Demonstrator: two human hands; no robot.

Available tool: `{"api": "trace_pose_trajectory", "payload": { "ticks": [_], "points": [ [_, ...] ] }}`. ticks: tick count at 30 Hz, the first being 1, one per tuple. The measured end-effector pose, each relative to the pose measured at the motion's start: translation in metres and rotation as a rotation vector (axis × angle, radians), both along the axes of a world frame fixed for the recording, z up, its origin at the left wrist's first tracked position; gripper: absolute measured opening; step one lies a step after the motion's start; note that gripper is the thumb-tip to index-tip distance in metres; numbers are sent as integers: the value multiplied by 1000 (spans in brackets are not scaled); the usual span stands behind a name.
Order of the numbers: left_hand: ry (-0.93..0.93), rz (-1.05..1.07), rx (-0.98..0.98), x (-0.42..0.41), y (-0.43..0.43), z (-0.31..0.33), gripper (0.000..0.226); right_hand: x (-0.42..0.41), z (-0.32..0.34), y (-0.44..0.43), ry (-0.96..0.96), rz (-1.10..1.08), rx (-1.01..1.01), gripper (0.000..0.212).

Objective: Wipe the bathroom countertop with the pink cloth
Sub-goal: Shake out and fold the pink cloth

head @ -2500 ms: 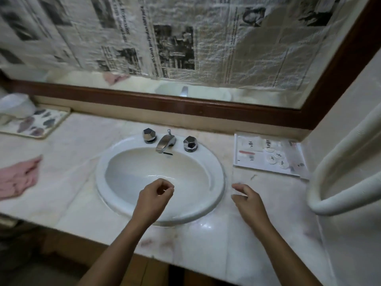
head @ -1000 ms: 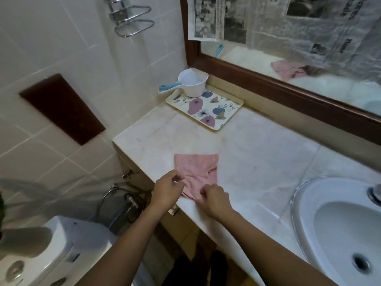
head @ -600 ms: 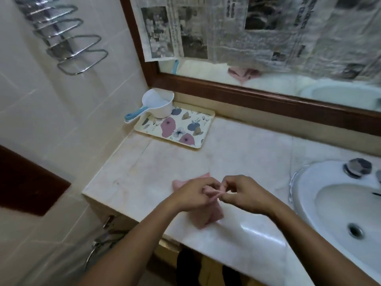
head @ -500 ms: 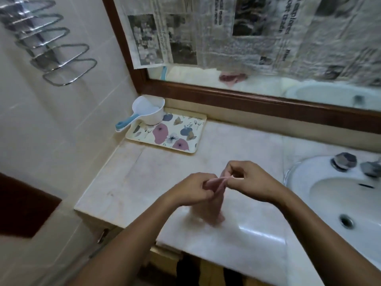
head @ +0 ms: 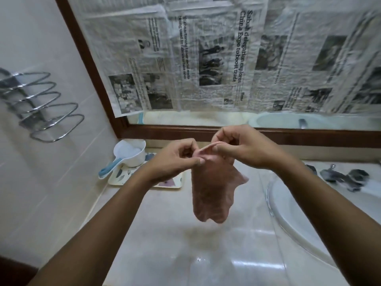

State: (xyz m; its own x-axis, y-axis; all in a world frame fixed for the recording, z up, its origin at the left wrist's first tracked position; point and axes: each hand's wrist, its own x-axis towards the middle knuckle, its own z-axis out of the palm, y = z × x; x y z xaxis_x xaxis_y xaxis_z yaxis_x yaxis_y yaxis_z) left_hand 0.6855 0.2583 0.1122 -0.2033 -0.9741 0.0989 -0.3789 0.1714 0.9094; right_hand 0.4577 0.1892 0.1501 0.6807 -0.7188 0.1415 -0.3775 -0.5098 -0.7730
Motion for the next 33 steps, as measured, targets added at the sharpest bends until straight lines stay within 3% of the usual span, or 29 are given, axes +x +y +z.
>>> {"api": "trace_pose_trajectory", "payload": {
  "ticks": [5, 9, 12, 15, 19, 21, 26, 33],
  "points": [
    [-156, 62, -47, 10, -6, 30, 24, -13, 32, -10, 307, 67, -92, 16],
    [-551, 112, -115, 11, -9, 41, 20, -20, 29, -29, 640, 119, -397, 14],
    [-834, 169, -59, 18, -10, 40, 18, -30, 19, -46, 671, 111, -435, 8],
    [-926, 225, -7, 31, -9, 30, 18, -43, 7, -62, 574, 68, -372, 8],
    [-930, 300, 77, 53, -2, 15, 25, -60, -7, -80, 480, 12, -336, 17],
    [-867, 340, 74, 63, 3, 7, 17, -70, -12, -88, 445, -21, -345, 15],
    [-487, 382, 119, 64, 16, 6, 18, -90, -19, -108, 260, -139, -214, 17],
    [-111, 371, 267, 77, 27, 20, 28, -109, -17, -118, -163, -226, 219, 12]
  ]
}}
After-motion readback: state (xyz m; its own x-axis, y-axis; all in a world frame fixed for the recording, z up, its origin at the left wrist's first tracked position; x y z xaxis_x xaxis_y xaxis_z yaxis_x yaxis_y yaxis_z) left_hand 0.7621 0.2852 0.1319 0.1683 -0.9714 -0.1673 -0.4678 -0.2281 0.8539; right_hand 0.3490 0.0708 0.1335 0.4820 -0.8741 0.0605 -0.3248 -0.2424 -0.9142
